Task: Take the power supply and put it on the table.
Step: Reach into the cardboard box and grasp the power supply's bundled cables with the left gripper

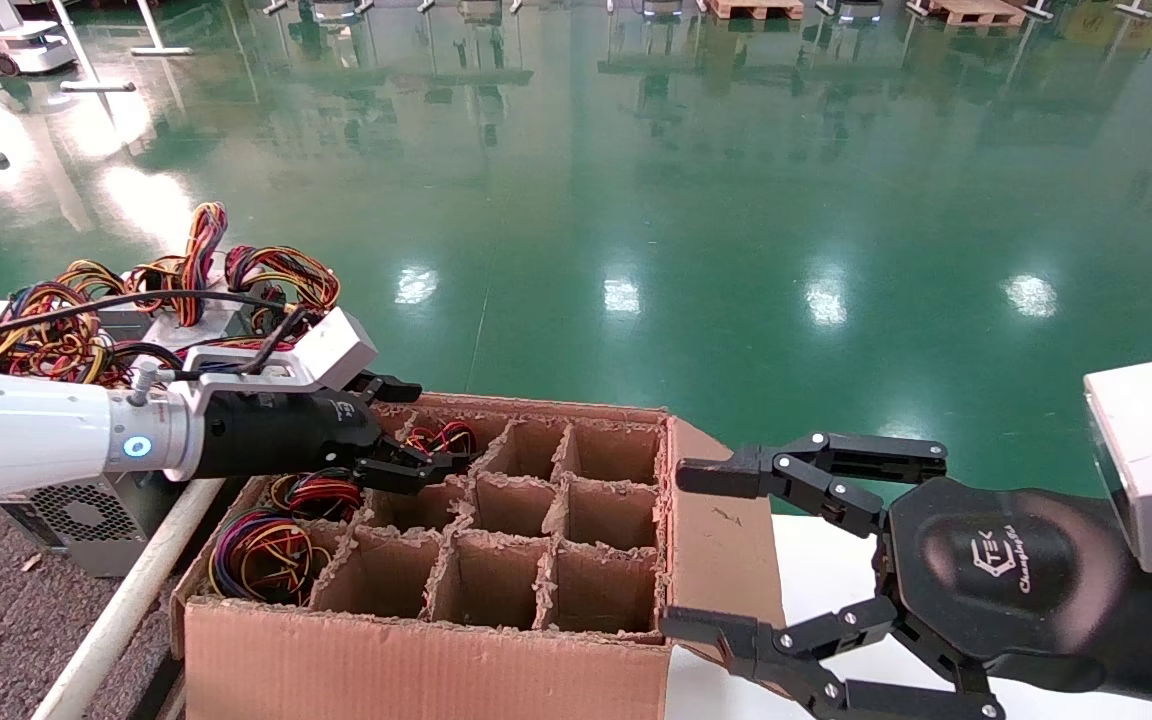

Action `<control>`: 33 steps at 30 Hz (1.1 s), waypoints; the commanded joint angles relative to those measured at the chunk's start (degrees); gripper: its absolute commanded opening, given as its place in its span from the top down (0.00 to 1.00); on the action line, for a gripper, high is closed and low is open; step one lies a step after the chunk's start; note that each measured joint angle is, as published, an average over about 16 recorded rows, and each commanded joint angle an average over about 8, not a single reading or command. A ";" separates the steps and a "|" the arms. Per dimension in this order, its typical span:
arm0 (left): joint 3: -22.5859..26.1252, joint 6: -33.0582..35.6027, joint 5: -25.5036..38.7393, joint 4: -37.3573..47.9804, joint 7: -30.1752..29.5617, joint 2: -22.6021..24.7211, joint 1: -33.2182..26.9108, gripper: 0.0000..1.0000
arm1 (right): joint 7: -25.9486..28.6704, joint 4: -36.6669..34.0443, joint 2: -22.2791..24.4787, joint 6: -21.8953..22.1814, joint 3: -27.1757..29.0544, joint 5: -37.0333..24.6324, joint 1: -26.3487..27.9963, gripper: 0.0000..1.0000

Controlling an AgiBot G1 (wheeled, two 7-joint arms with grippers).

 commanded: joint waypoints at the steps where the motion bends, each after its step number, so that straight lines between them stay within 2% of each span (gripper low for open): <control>1: -0.07 -0.89 -0.09 0.53 0.21 0.35 0.16 1.00 | 0.00 0.00 0.00 0.00 0.00 0.00 0.00 0.00; 10: -0.48 -3.28 -0.65 1.61 0.75 0.94 1.19 1.00 | 0.00 0.00 0.00 0.00 -0.01 0.00 0.00 0.00; 33: -0.34 -2.74 -0.44 2.32 1.36 0.85 2.48 1.00 | -0.01 0.00 0.01 0.01 -0.02 0.01 0.01 0.00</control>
